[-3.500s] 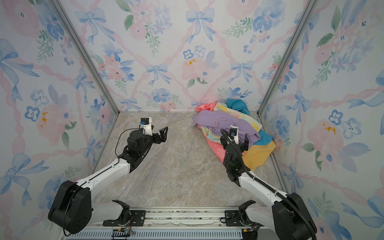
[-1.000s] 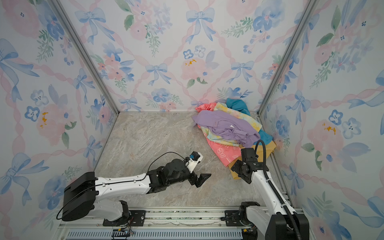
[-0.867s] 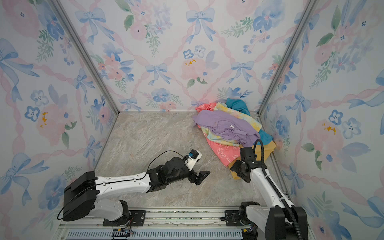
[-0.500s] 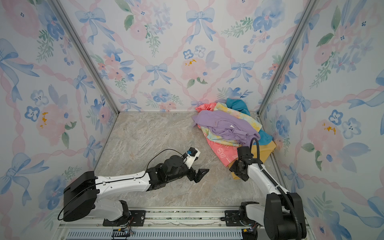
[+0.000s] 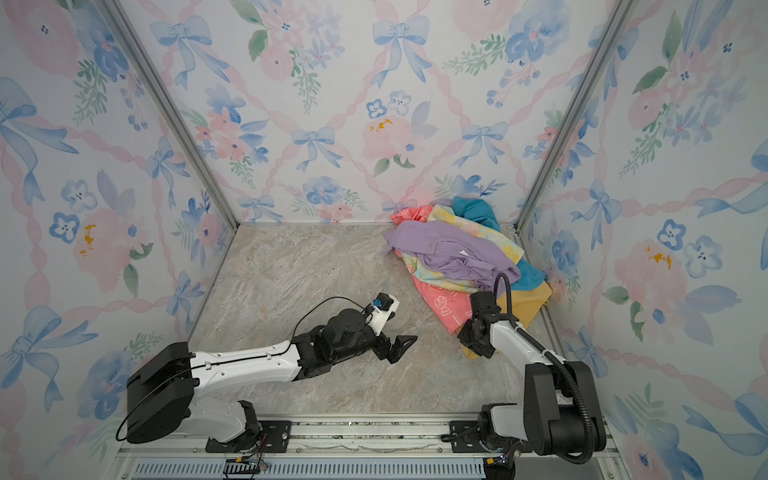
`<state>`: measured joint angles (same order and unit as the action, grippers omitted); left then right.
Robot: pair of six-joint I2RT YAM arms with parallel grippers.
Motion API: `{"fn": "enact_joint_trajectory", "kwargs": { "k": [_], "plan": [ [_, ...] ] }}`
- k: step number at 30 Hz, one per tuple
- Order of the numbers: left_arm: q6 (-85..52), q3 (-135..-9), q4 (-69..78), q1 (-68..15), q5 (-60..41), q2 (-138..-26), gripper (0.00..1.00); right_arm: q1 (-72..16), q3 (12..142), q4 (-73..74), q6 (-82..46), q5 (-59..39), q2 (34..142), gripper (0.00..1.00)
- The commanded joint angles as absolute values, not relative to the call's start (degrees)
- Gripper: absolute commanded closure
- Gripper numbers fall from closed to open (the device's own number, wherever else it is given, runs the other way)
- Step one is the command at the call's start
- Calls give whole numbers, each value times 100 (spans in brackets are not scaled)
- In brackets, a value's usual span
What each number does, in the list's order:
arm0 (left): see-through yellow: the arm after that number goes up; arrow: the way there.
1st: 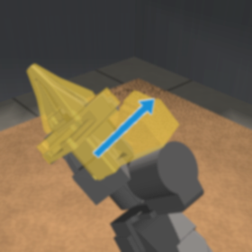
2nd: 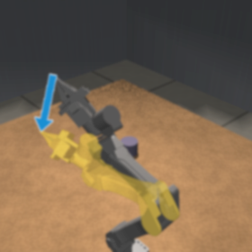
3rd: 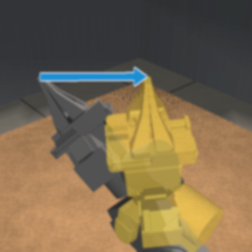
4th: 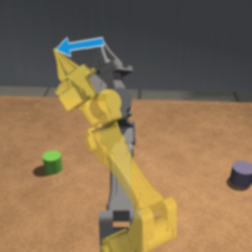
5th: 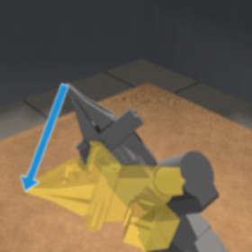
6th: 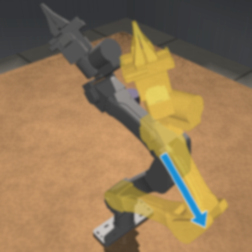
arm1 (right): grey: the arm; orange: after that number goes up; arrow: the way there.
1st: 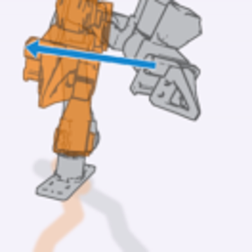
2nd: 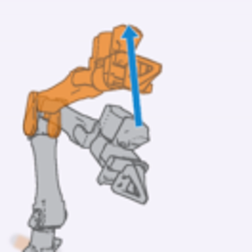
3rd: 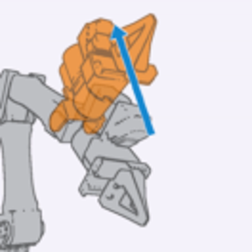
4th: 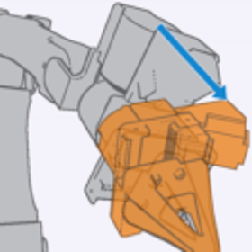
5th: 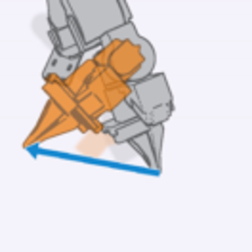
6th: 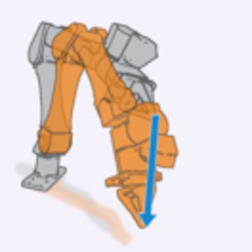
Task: Pick out a specific cloth from the pile
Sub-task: 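Lower the right gripper onto the yellow cloth hem and close it, then lift the yellow cloth with the right gripper, pulling it out of the pile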
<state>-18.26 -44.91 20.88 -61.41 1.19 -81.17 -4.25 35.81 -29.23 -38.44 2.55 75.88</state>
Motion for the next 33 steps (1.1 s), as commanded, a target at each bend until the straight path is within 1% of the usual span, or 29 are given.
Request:
{"fn": "enact_joint_trajectory", "kwargs": {
  "k": [1,4,7,10,11,21,26,33],
  "plan": [
    [-1898,-4632,2091,-6103,16,-8051,2,-467,3555,-2865,-3794,307,7620,81],
    [-1899,-4623,2084,-6107,43,-8017,2,-473,3577,-2876,-3771,342,7599,91],
    [-1881,-4623,2077,-6106,94,-8012,2,-473,3641,-2915,-3783,419,7479,91],
    [-1898,-4677,1993,-6100,148,-8078,2,-472,3791,-3094,-3733,549,7360,99],
    [-1907,-4697,1948,-6101,160,-8102,2,-474,3859,-3180,-3705,613,7320,100],
    [-1874,-4728,1891,-6101,246,-8231,2,-328,4547,-3907,-3423,988,6633,100],
    [-1872,-4755,1861,-6120,233,-8314,2,-291,5127,-4308,-3297,1183,6407,100],
    [-1785,-4764,1803,-6162,357,-8323,2,54,5789,-4517,-3105,1284,6080,100]
  ]
}}
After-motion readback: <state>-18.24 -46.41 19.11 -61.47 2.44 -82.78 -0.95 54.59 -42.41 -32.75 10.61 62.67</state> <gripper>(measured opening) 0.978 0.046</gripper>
